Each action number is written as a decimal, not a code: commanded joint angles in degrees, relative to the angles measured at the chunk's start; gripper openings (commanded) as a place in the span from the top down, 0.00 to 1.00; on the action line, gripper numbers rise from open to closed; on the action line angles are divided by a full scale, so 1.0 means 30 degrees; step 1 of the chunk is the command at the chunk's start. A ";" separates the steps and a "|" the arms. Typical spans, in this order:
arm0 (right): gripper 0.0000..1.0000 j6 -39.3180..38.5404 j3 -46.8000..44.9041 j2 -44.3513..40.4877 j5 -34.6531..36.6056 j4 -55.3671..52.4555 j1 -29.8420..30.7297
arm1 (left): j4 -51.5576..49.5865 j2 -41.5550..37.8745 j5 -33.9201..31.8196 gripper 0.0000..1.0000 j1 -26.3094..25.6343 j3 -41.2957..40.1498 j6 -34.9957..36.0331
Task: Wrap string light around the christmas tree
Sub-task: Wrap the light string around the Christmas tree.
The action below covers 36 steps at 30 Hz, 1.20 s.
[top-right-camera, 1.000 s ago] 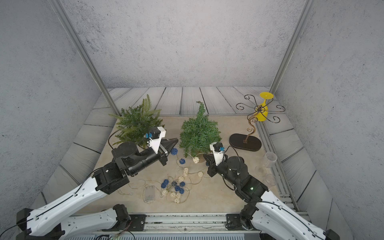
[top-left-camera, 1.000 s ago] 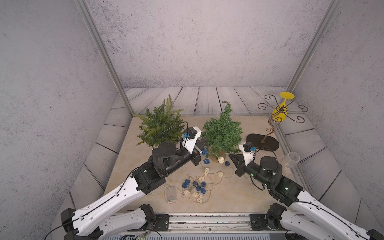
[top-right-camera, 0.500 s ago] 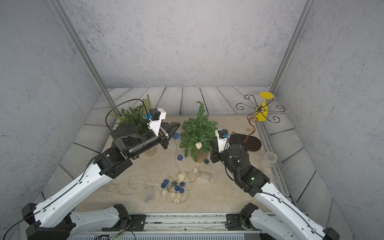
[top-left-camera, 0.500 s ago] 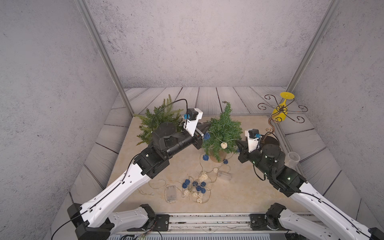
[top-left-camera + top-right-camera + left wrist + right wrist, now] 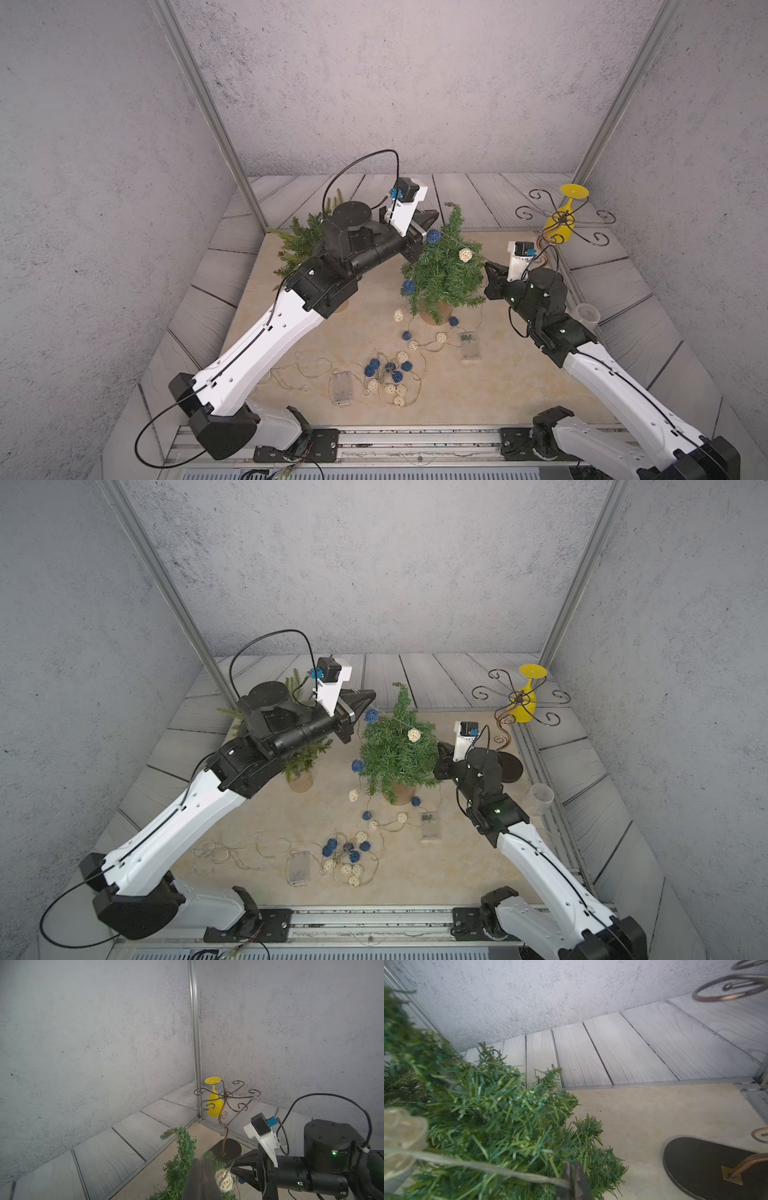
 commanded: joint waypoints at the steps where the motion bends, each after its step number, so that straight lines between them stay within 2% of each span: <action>1: 0.93 0.0393 0.0963 0.0362 -0.0589 0.0871 -0.0220 | -0.0288 0.0958 0.0067 1.00 0.0544 0.2204 0.0977; 4: 0.88 0.0336 0.1358 0.0411 -0.0242 0.0734 -0.0368 | 0.0196 0.1883 0.0553 1.00 0.1157 0.2973 0.0936; 5: 0.79 0.0423 0.1452 0.0464 -0.0238 0.0748 -0.0421 | 0.0661 0.2092 0.0552 1.00 0.1368 0.3026 0.0806; 7: 0.73 0.0597 0.1768 0.0713 -0.0275 0.0633 -0.0540 | 0.0808 0.2802 0.0910 1.00 0.1726 0.3912 0.0538; 8: 0.66 0.0638 0.1980 0.0962 -0.0505 0.0617 -0.0653 | 0.0381 0.3389 0.1294 1.00 0.1838 0.4804 0.0471; 11: 0.47 0.0271 0.3499 0.1452 -0.2759 -0.1385 -0.0917 | -0.1134 0.5107 0.2121 1.00 0.1915 0.7524 0.0424; 13: 0.40 -0.0649 0.4241 0.1033 -0.3788 -0.3006 -0.0942 | -0.1230 0.5625 0.2249 1.00 0.1944 0.7878 0.0394; 16: 0.34 -0.1519 0.4229 -0.0239 -0.4944 -0.2903 -0.0934 | -0.1186 0.5594 0.2229 1.00 0.1946 0.7587 0.0389; 19: 0.32 -0.2391 0.5368 -0.0237 -0.7826 -0.2450 -0.0941 | -0.0486 0.5202 0.2895 1.00 0.1946 0.7096 0.0087; 21: 0.34 -0.2800 0.7404 0.0768 -0.9239 -0.3276 -0.0916 | -0.0612 0.5245 0.3376 1.00 0.1946 0.7456 -0.0117; 29: 0.39 -0.4760 1.3040 0.4627 -1.1625 -0.4441 -0.0906 | -0.1460 0.5287 0.3735 1.00 0.1946 0.8383 0.0021; 32: 0.45 -0.5258 1.5324 0.6281 -1.2493 -0.6080 -0.0866 | -0.1538 0.5037 0.3818 1.00 0.1946 0.8397 0.0172; 36: 0.49 -0.5136 1.6342 0.7483 -1.4432 -0.5911 -0.0845 | -0.1524 0.4968 0.3580 1.00 0.1946 0.8384 0.0503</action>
